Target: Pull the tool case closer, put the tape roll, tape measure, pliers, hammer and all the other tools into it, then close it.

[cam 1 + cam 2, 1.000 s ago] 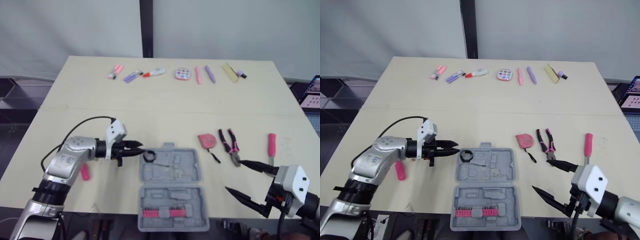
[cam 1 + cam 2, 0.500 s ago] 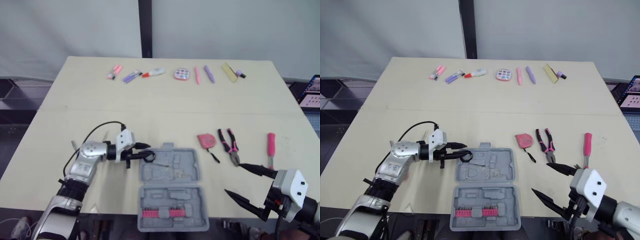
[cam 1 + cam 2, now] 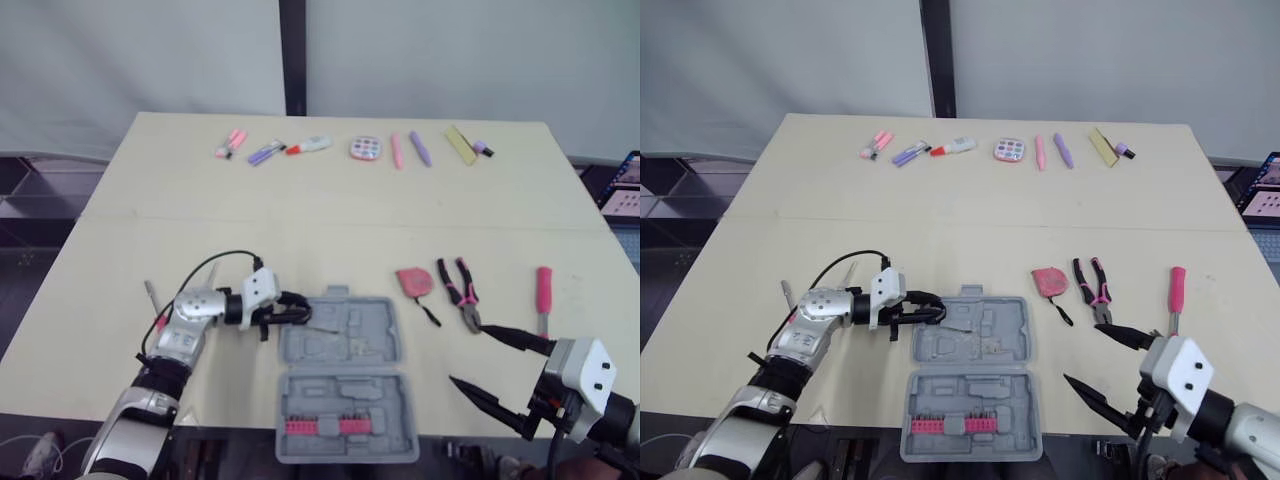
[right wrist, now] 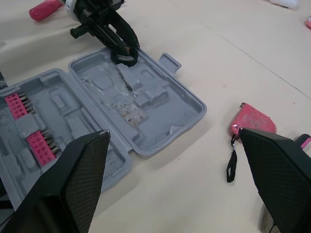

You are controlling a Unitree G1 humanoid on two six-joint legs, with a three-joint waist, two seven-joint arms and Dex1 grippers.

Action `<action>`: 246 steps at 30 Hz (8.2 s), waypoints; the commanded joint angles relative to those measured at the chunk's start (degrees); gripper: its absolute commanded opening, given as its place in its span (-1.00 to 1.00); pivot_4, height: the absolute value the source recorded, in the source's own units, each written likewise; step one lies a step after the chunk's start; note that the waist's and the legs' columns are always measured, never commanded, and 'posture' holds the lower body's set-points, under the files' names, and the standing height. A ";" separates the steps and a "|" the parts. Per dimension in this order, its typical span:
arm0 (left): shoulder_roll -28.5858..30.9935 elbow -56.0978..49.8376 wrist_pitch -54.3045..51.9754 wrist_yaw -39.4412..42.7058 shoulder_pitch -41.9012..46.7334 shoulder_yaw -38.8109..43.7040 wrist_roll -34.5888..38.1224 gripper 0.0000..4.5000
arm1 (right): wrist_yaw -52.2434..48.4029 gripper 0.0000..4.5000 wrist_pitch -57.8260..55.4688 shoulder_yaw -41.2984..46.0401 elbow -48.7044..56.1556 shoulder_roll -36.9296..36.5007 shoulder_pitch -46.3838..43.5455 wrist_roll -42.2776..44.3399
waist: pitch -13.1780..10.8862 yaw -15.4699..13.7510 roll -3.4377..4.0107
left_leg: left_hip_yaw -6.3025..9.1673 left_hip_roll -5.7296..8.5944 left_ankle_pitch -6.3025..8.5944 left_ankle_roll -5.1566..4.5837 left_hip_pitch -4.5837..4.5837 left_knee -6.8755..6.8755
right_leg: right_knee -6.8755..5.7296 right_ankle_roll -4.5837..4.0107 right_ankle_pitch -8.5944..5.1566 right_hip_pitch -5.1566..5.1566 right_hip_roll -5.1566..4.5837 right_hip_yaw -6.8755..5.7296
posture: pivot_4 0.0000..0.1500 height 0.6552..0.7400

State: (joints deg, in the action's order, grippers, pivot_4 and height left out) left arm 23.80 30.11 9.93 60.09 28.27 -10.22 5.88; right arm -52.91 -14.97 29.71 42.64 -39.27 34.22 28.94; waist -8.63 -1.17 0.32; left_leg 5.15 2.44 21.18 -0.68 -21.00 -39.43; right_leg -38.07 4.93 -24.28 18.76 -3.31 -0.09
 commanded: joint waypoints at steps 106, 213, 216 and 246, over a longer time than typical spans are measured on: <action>14.50 -50.56 -22.70 -0.97 -26.61 16.16 24.47 0.97 | 38.12 1.00 -38.87 -29.64 -16.23 13.90 -40.21 -15.50 | -0.30 1.45 0.76 | 0.33 0.02 -0.06 0.13 0.57 0.56 | 0.43 -0.01 -0.01 -0.28 -0.03 0.38 | 1.00 0.85; 16.25 -44.62 -8.65 10.37 -35.94 15.90 22.45 1.00 | 34.61 -0.97 -48.34 -27.23 6.46 12.72 -10.45 -9.11 | -0.35 1.40 0.69 | 0.39 0.05 -0.54 0.38 0.52 1.39 | 1.18 -0.01 -0.01 -0.31 -0.08 0.40 | 1.00 0.85; 16.21 -44.29 -8.31 10.43 -35.91 15.82 22.38 1.00 | 34.60 -0.97 -48.17 -27.32 6.12 12.65 -10.67 -9.16 | -0.35 1.40 0.69 | 0.39 0.05 -0.55 0.38 0.52 1.39 | 1.17 -0.01 -0.01 -0.31 -0.08 0.40 | 1.00 0.85; 14.87 -42.57 -6.73 9.59 -33.67 15.31 22.47 1.00 | -8.25 0.98 -28.08 10.03 3.95 -13.12 0.66 3.61 | -0.37 1.11 0.12 | 0.24 0.00 -0.60 0.24 0.48 1.35 | 1.21 0.00 -0.01 -0.54 0.01 0.33 | 1.00 0.85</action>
State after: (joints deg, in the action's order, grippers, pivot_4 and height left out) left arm 38.81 -10.68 2.67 70.04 -5.46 4.50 27.79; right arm -57.61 -50.25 38.85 48.64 -52.38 34.80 34.87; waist -9.00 -0.06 0.44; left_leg 5.38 2.45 20.58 -0.43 -20.49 -38.09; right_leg -36.86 4.93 -24.29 18.19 -3.32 0.25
